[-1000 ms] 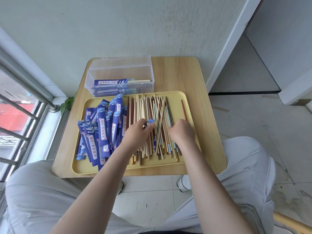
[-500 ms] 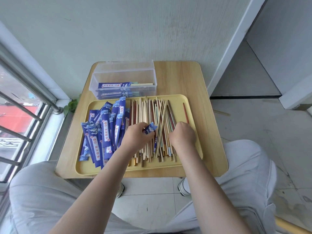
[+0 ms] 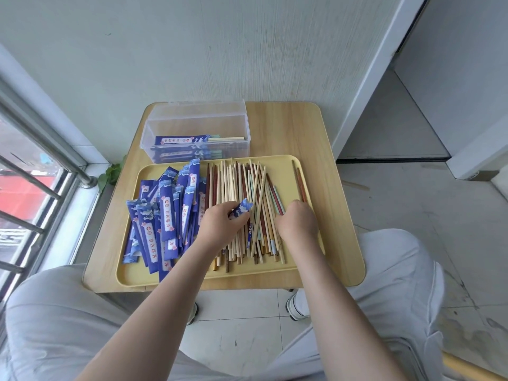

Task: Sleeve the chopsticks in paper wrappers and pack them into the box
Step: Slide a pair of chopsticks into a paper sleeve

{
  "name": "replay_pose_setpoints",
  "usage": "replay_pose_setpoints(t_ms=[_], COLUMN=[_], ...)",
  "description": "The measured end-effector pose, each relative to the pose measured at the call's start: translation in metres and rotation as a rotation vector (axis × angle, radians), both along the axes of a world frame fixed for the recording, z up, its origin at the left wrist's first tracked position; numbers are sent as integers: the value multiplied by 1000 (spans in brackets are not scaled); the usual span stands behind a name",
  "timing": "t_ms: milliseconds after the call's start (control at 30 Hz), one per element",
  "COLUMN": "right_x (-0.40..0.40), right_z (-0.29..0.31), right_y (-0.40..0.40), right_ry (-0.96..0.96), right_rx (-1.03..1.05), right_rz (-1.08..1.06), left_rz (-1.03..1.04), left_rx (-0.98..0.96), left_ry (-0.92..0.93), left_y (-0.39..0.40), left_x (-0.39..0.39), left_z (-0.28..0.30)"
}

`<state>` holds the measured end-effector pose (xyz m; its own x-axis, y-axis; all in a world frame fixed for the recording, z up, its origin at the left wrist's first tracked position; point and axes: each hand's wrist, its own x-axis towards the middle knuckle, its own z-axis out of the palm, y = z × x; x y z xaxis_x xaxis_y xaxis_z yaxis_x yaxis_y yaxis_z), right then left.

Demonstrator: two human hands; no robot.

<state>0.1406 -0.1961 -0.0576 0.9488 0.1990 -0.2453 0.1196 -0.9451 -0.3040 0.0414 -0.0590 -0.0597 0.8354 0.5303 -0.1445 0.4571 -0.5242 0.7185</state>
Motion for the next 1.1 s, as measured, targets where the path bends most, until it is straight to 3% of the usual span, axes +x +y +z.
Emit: replay_pose_setpoints(t_ms=[367, 467, 567, 700, 867, 1100], right_x=[9, 10, 9, 7, 9, 12], right_z=[6, 8, 22, 56, 76, 78], right_y=[-8, -10, -13, -13, -16, -18], right_ry=[200, 171, 80, 130, 179, -37], right_rx=[169, 216, 305, 458, 387, 175], right_rz=[-97, -99, -28, 151, 359, 341], left_rz=[-19, -28, -44, -61, -61, -84], left_rx=[-26, -42, -43, -23, 3, 91], left_ry=[-10, 1, 0, -51, -75, -100], left_y=[1, 2, 5, 10, 20, 21], left_x=[-1, -1, -3, -7, -11, -16], left_z=[2, 3, 4, 13, 28, 33])
